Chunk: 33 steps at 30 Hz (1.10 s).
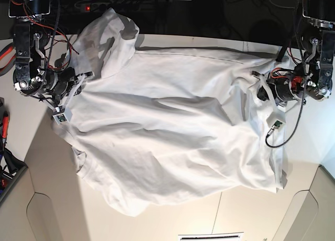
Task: Layout the t-shirt on the table in an organized manner, then fold the t-shirt properly
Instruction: 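Grasp the shirt's collar-side corners with both grippers and tug outward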
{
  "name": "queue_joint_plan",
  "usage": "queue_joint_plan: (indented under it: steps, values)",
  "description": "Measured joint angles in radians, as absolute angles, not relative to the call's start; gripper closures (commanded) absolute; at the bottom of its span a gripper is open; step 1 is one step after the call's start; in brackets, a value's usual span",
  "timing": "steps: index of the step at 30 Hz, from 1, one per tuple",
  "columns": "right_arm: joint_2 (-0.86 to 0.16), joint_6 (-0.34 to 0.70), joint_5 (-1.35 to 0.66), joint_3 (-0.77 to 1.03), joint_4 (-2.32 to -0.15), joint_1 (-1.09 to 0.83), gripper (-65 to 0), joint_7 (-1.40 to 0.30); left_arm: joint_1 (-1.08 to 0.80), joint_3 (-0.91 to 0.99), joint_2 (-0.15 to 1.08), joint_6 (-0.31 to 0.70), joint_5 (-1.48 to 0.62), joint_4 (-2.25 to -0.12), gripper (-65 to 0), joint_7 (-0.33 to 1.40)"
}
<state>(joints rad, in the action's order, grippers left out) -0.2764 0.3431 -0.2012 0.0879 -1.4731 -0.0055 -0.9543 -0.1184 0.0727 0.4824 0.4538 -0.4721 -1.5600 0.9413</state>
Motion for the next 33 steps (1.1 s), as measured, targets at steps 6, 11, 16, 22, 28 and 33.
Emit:
queue_joint_plan:
  steps: [6, 11, 16, 22, 28, 33]
  values:
    - [-0.276, 0.343, -0.201, 0.088, -1.473, -0.006, 0.0, -0.954, -0.115, 0.159, 0.485, 0.454, -0.431, -1.565, 0.0, 0.974]
    - [-0.276, 0.343, -0.201, 0.088, -1.473, -0.006, 0.0, -0.955, -0.13, 0.158, 0.482, 0.482, -0.553, -1.563, 0.0, 0.987]
    - [-0.276, 0.343, -0.201, 0.088, -1.473, -0.006, 0.0, -0.954, -0.159, 0.158, 0.482, 0.492, -0.558, -1.548, 0.0, 0.993]
    - [-0.276, 0.343, -0.201, 0.088, -1.473, -0.006, 0.0, -0.954, -0.18, 0.158, 0.482, 0.491, -0.557, -1.473, 0.0, 0.986]
    - [-0.276, 0.343, -0.201, 0.088, -1.473, -0.006, 0.0, -0.954, -0.171, 0.163, 0.482, 0.446, -0.462, -1.392, 0.0, 0.849]
    - [-0.276, 0.343, -0.202, 0.088, -1.473, -0.006, 0.0, -0.955, -0.16, 0.161, 0.481, 0.313, -0.282, -1.383, 0.0, 0.771]
